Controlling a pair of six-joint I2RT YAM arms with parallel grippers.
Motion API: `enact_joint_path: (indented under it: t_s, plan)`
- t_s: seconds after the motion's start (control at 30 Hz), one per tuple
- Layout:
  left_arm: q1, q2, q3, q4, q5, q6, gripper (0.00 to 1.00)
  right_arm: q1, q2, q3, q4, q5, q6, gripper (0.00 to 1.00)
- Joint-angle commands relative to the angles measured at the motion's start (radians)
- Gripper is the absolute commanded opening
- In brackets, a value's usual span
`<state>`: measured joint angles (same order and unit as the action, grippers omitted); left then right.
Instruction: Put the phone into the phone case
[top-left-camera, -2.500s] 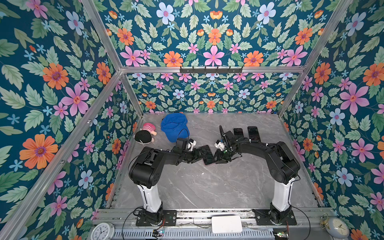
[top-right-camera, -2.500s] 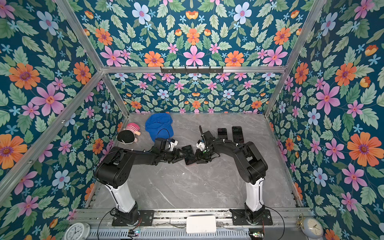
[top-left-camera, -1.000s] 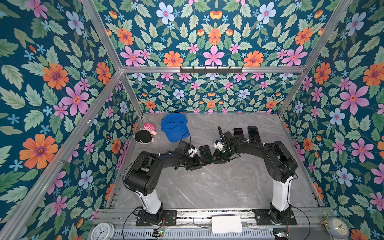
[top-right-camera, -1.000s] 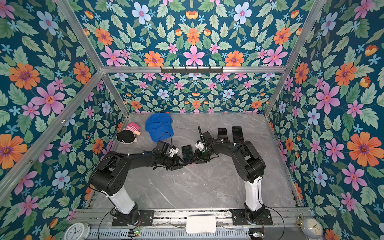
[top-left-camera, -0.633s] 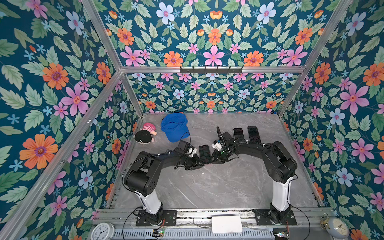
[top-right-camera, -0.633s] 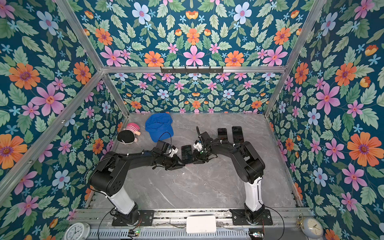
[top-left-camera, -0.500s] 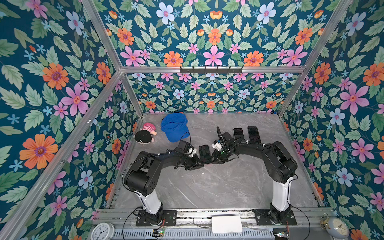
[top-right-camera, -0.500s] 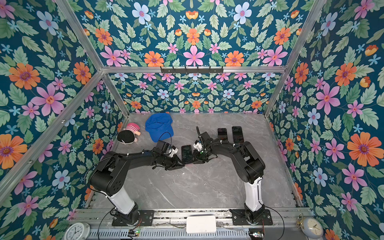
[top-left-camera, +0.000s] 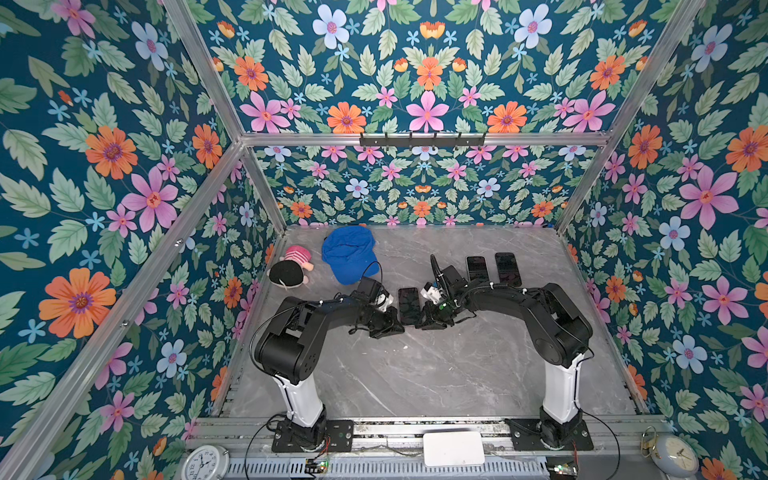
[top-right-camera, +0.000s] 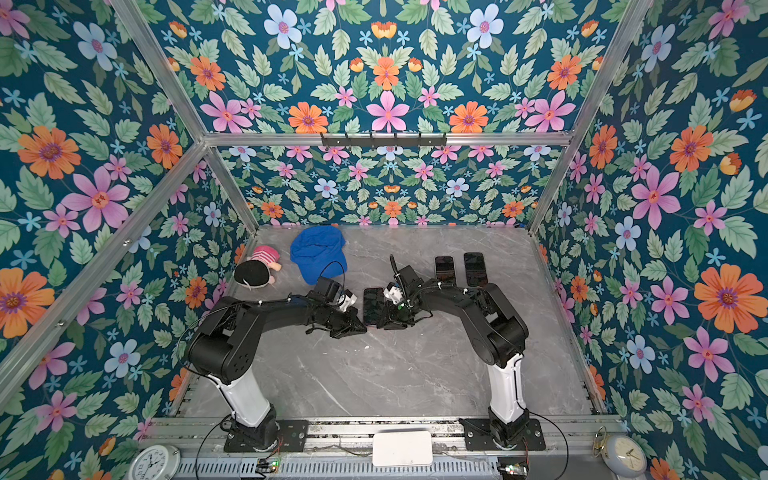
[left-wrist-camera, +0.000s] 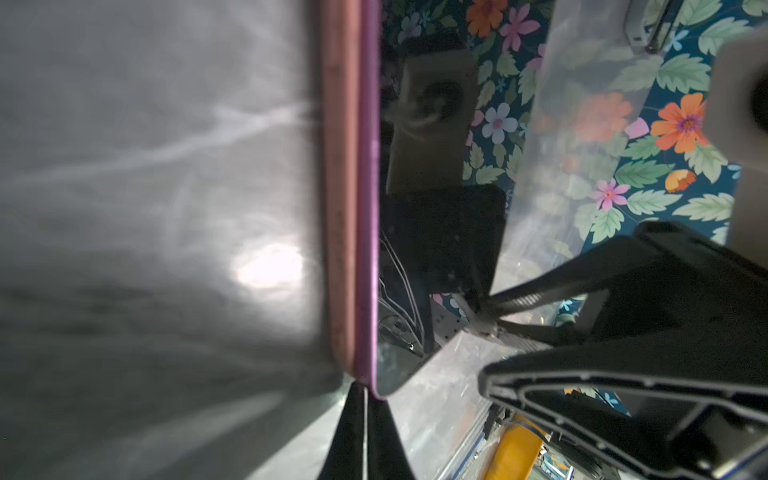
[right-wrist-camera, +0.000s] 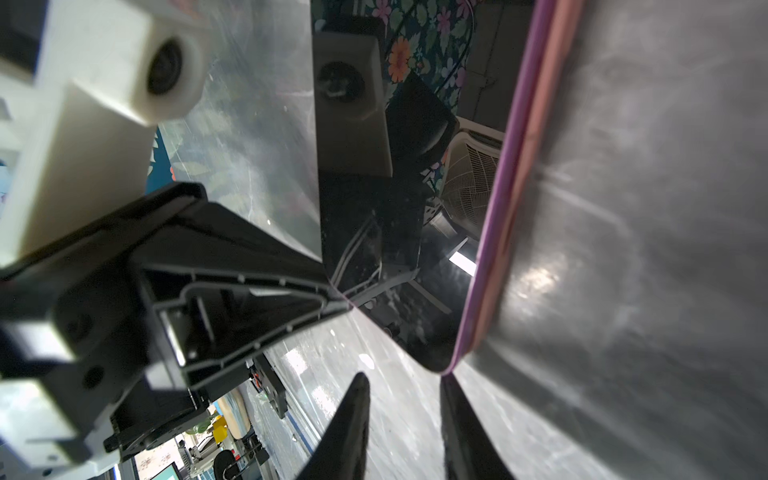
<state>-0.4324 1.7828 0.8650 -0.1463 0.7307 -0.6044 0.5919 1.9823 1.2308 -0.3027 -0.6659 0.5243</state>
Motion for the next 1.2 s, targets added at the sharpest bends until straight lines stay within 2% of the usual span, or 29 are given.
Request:
enact_joint_path:
  t_s: [0.0, 0.17, 0.3, 0.4, 0.47, 0.57, 0.9, 1.17]
  plan:
    - [0.003, 0.003, 0.005, -0.017, -0.02, 0.02, 0.05, 0.002, 0.006, 0.002, 0.02, -0.019, 0.011, 0.3]
    - [0.005, -0.011, 0.004, -0.019, -0.02, 0.018, 0.05, 0.004, 0.001, 0.013, 0.002, -0.012, 0.002, 0.3]
    - [0.007, -0.082, -0.02, 0.011, -0.033, -0.017, 0.13, 0.001, -0.037, 0.016, -0.035, 0.025, -0.011, 0.31]
    - [0.008, -0.127, -0.075, 0.147, -0.031, -0.115, 0.2, 0.002, -0.05, 0.015, -0.045, 0.065, -0.007, 0.37]
    - [0.008, -0.141, -0.099, 0.21, -0.041, -0.157, 0.26, 0.002, -0.056, 0.008, -0.039, 0.096, 0.007, 0.37]
    - [0.009, -0.164, -0.115, 0.225, -0.083, -0.174, 0.3, 0.002, -0.055, 0.011, -0.034, 0.131, 0.022, 0.39]
    - [0.012, -0.14, -0.108, 0.176, -0.135, -0.154, 0.33, 0.002, -0.054, 0.018, -0.033, 0.146, 0.023, 0.45]
    - [-0.006, -0.126, -0.116, 0.201, -0.129, -0.159, 0.3, 0.002, -0.041, 0.015, -0.02, 0.138, 0.028, 0.45]
